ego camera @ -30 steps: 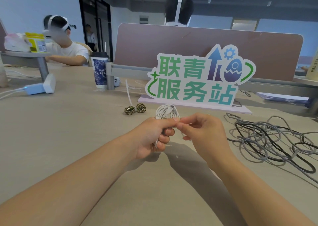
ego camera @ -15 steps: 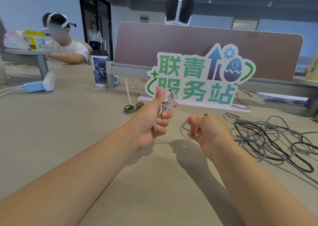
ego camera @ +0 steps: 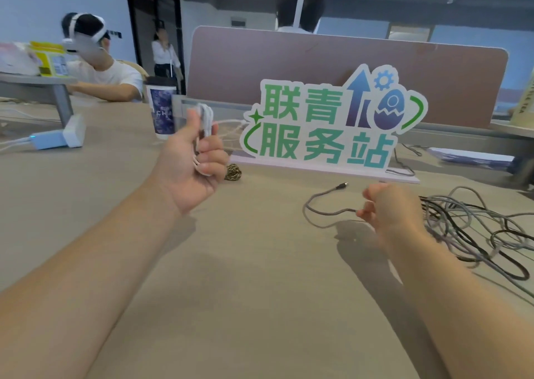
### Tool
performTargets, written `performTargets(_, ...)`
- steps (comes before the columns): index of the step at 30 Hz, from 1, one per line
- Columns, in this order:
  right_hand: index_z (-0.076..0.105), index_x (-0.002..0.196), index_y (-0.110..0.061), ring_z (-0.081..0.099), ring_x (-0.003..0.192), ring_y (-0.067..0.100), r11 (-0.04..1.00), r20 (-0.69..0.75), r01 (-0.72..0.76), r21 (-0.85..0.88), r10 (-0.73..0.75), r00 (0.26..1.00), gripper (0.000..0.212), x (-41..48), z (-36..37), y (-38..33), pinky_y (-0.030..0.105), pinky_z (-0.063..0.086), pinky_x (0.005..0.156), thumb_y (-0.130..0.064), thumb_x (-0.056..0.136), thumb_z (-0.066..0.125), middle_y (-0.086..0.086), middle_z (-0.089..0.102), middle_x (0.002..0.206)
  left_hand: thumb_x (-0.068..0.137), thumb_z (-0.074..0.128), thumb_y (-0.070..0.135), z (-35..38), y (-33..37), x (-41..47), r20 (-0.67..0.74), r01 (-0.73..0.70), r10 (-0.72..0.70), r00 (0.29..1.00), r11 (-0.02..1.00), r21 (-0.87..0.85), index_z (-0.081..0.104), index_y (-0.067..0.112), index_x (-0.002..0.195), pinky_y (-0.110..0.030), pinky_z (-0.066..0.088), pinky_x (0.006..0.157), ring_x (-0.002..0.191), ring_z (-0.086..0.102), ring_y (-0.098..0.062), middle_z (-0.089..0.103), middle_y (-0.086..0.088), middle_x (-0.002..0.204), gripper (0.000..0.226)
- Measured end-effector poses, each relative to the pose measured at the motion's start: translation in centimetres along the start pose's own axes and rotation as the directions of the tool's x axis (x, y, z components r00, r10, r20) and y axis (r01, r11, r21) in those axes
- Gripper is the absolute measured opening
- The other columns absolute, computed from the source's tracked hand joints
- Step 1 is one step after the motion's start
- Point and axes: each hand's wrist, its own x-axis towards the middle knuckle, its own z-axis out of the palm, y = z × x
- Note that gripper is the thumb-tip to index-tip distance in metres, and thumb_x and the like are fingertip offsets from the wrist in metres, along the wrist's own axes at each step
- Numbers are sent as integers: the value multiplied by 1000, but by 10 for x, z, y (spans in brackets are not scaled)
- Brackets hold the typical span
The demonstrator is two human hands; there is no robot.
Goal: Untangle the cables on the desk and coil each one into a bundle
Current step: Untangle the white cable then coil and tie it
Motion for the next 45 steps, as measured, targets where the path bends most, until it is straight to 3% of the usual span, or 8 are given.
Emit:
performTargets(3, 57, 75, -9, 49, 57, 15, 991, 272, 126, 38, -132, 953, 19, -37, 28, 6, 30, 51, 62, -7, 93, 51, 7, 55, 72, 87, 45, 55, 11, -32, 2, -30, 131, -129, 991, 989, 66, 43, 21, 74, -9, 21, 29, 34, 29, -1, 33, 10, 45, 37)
performTargets(7, 58, 91, -3, 55, 55, 18, 969, 499, -33, 245, -97, 861, 33, -57, 41, 13, 28, 49, 51, -31, 98, 43, 8, 60, 70, 83, 50, 54, 24, -62, -3, 6, 249, -255, 967, 950, 188, 42, 19, 70, -9, 19, 30, 35, 27, -1, 31, 8, 47, 39)
performTargets(15, 58, 81, -6, 48, 46, 11, 982, 490, -38, 186, -59, 870, 19, -55, 38, 16, 20, 45, 45, -18, 95, 52, 3, 54, 58, 89, 44, 57, 25, -68, -3, -9, 289, -295, 956, 932, 220, 38, 20, 71, -11, 24, 28, 34, 28, -3, 28, 7, 48, 42)
performTargets(22, 52, 69, -12, 41, 43, 9, 963, 541, -170, 209, 31, 841, 31, -54, 37, 14, 19, 36, 41, -31, 94, 53, -3, 46, 51, 72, 57, 58, 26, -72, -6, -7, 323, -330, 944, 920, 222, 52, 14, 93, -9, 21, 33, 38, 28, -2, 31, 6, 51, 49)
performTargets(24, 59, 59, -12, 37, 43, 8, 960, 549, -172, 223, 22, 835, 41, -52, 37, 15, 18, 33, 41, -31, 94, 52, -4, 42, 49, 66, 62, 58, 25, -73, -7, 18, 397, -411, 911, 890, 222, 54, 10, 79, -10, 24, 32, 38, 30, -2, 30, 6, 52, 51)
performTargets(31, 47, 67, -15, 35, 46, 10, 994, 449, 37, 107, -82, 890, 32, -45, 34, 17, 23, 32, 47, -30, 95, 53, -3, 42, 52, 68, 68, 37, 27, -69, -7, -17, 431, -435, 900, 885, 174, 61, 3, 100, -11, 23, 31, 37, 28, -3, 31, 6, 51, 47)
performTargets(36, 45, 61, -14, 34, 45, 12, 982, 384, 187, 33, -185, 905, 38, -46, 34, 19, 26, 32, 48, -28, 95, 52, -4, 42, 48, 67, 70, 35, 27, -67, -8, -56, 476, -474, 879, 860, 182, 54, 9, 83, -10, 21, 34, 37, 28, -3, 32, 6, 52, 35)
performTargets(45, 45, 66, -11, 32, 40, 11, 964, 335, 263, -32, -238, 912, 34, -43, 33, 20, 29, 32, 52, -26, 96, 51, -5, 39, 43, 63, 72, 35, 31, -67, -10, -49, 412, -413, 910, 880, 238, 58, 5, 97, -11, 22, 34, 39, 28, -4, 33, 5, 53, 48)
